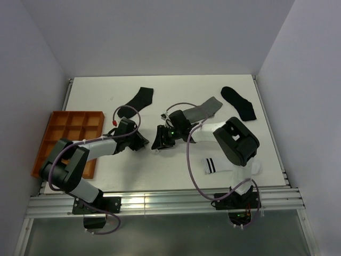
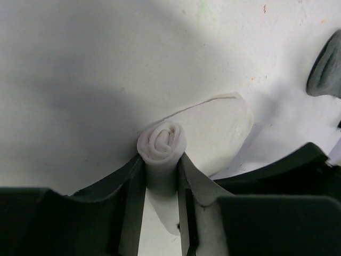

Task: Roll the socks
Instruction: Roll the sock at the center of the board.

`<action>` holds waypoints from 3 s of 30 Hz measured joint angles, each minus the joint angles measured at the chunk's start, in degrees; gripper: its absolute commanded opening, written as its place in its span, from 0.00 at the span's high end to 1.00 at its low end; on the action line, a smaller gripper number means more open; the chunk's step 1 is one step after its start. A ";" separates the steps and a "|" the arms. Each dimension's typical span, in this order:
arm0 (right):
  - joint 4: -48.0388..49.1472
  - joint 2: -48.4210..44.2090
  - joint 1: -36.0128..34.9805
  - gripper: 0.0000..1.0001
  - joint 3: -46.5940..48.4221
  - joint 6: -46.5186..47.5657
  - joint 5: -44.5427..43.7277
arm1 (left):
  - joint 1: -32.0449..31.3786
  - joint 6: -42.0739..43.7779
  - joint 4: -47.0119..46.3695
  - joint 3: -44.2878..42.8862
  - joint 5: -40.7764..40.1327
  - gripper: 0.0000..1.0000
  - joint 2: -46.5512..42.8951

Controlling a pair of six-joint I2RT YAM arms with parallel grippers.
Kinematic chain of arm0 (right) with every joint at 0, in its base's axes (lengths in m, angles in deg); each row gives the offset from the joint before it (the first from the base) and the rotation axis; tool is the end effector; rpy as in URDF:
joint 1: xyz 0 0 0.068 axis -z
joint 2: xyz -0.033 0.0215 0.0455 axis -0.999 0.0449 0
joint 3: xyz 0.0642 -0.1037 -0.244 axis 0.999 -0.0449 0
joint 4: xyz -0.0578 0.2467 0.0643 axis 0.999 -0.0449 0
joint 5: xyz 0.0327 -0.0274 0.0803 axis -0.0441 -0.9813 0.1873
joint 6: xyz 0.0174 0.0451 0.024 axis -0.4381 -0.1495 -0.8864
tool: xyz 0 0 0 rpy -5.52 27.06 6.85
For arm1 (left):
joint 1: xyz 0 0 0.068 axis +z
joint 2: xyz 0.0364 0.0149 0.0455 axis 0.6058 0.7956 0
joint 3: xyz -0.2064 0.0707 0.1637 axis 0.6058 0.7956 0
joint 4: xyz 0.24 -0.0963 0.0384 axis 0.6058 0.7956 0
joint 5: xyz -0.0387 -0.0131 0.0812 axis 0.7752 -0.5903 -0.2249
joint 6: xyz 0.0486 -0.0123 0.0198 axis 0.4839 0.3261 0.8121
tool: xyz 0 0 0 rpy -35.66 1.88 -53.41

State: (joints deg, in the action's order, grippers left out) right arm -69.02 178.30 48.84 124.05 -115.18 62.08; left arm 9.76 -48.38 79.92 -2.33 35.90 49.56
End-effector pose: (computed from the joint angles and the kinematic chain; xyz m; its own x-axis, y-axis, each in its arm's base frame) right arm 0.2852 0.2548 0.1286 -0.9449 -0.1158 -0.3060 -0.3174 0.5523 0.7709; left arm 0.2458 -0.1297 0.1363 -0.7062 -0.6754 -0.2126 -0.4474 0.6583 -0.6053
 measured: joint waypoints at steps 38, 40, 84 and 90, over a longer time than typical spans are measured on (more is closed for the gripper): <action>-2.25 -4.55 -23.23 0.73 -0.11 28.98 -53.94 | -1.33 6.69 9.88 -8.70 -0.79 0.59 4.28; -2.38 -4.31 -23.34 0.81 0.17 28.76 -54.45 | -1.33 6.71 9.77 -8.70 -0.90 0.52 4.20; 3.21 5.88 2.14 1.00 1.49 -6.38 12.41 | -0.52 -1.95 5.64 6.95 -4.04 0.32 -12.81; 3.34 5.88 2.16 1.00 1.29 -8.76 12.00 | -1.75 -4.00 3.48 9.62 -6.19 0.32 -15.43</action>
State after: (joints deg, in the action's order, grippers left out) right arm -65.68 184.18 51.00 125.34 -123.95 74.08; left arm 8.01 -52.38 83.40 7.28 29.71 34.13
